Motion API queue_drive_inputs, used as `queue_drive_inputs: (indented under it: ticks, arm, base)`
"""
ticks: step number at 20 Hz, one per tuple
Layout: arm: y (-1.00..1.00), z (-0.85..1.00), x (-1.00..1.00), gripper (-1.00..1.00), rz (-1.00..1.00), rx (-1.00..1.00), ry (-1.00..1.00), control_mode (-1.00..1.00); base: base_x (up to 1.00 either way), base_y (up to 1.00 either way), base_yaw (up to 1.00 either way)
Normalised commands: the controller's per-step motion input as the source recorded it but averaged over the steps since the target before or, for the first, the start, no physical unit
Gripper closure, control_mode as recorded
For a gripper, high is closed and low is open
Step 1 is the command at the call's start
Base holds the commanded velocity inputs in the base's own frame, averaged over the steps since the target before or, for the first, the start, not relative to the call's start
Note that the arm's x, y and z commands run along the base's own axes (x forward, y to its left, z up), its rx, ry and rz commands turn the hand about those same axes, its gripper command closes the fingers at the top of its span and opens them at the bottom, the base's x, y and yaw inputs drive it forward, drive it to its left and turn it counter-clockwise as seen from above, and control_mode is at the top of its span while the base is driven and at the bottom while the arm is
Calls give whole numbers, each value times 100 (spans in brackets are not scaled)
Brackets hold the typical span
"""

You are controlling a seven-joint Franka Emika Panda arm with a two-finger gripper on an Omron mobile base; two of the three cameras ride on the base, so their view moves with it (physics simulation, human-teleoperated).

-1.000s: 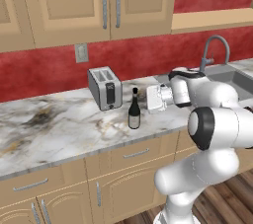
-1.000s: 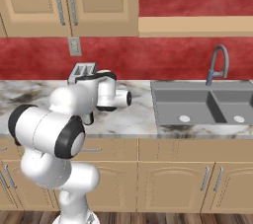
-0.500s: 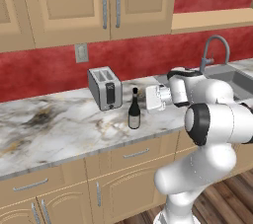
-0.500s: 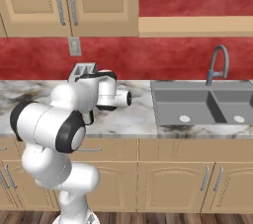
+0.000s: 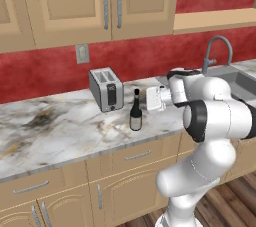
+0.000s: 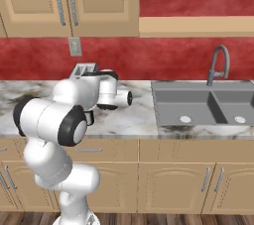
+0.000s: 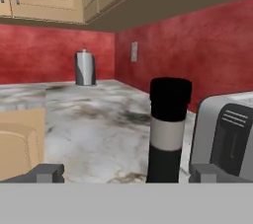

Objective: There is a wine glass and glass cup on the dining counter. Place the wine bottle next to the wine glass and the juice bottle next to the glass cup.

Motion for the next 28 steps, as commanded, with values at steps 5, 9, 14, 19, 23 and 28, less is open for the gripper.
queue_drive_inputs:
  ticks: [5, 9, 14, 19, 23, 28]
  arm:
    - [-1, -9, 20, -100, 0, 0, 4, -100]
    - [-2, -12, 22, -100, 0, 0, 5, -100]
    - [-2, -13, 21, -100, 0, 0, 4, -100]
    - [0, -11, 20, -100, 0, 0, 1, -100]
    - [4, -7, 4, -100, 0, 0, 0, -100]
    - [14, -4, 0, -100, 0, 0, 0, -100]
  base:
    - [0, 0, 0]
    - [0, 0, 0]
    - [0, 0, 0]
    - [0, 0, 0]
    - [0, 0, 0]
    - [0, 0, 0]
